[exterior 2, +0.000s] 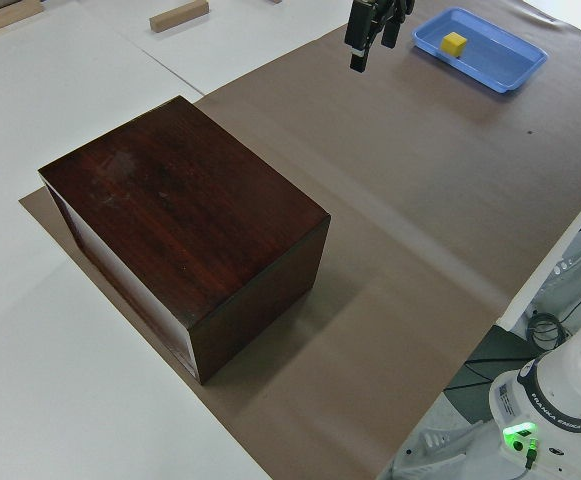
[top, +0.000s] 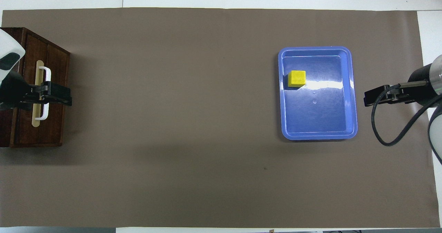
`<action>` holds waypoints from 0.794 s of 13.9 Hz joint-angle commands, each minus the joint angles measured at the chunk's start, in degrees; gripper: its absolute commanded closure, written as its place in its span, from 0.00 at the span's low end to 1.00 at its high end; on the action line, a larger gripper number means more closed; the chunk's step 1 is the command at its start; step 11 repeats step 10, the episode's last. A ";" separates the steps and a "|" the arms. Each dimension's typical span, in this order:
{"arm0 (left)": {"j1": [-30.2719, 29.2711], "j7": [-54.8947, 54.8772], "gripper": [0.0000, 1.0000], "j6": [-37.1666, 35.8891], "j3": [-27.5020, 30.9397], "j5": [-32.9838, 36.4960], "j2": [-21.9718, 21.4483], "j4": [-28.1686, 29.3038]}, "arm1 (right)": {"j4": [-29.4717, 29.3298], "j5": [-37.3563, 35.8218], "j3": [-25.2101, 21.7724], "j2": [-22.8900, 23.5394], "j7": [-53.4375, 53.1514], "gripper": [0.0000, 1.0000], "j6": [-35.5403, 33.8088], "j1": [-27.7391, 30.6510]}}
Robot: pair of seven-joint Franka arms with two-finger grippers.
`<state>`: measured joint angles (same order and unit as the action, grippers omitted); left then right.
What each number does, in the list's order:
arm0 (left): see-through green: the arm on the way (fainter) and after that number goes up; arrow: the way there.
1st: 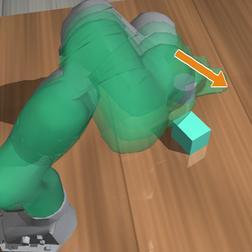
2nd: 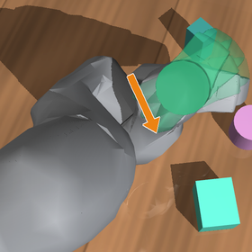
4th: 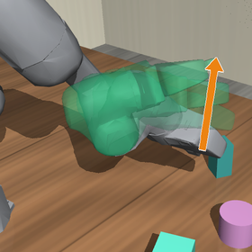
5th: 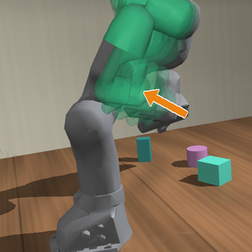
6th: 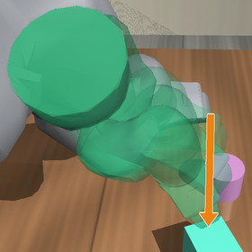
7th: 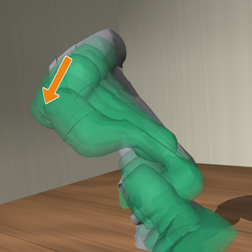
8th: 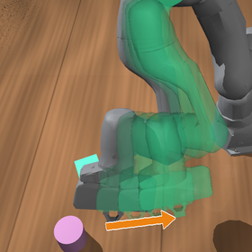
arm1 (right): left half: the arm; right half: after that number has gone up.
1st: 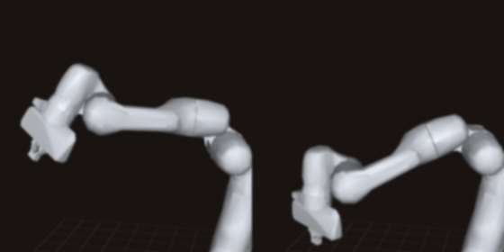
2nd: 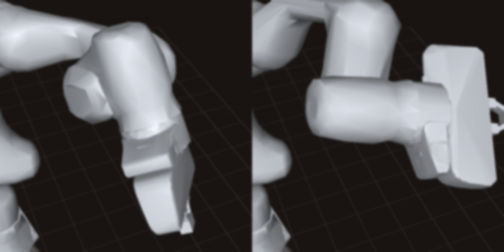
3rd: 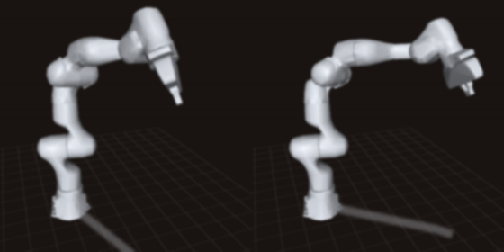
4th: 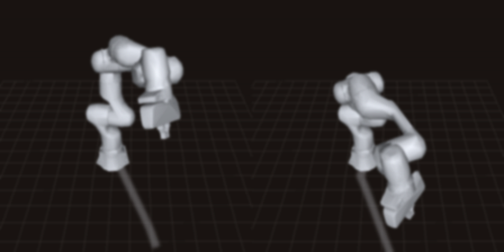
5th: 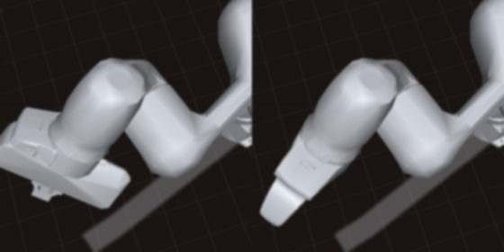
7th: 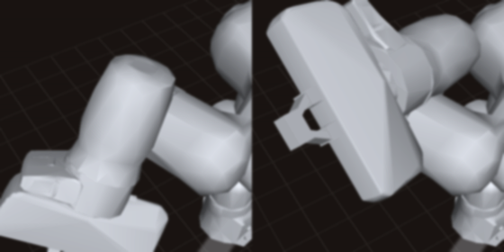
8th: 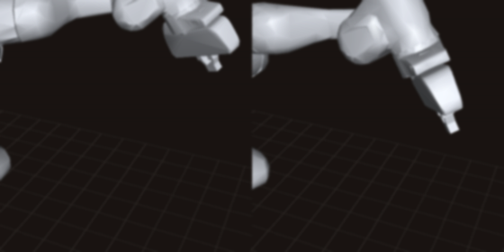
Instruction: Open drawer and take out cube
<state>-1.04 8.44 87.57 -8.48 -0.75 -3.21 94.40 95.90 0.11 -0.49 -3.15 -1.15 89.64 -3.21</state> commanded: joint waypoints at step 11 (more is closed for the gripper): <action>-1.16 -4.14 0.00 -2.23 0.57 -0.57 -0.83 0.25 | 0.52 -1.08 0.31 -0.46 -4.21 0.00 -1.66 1.80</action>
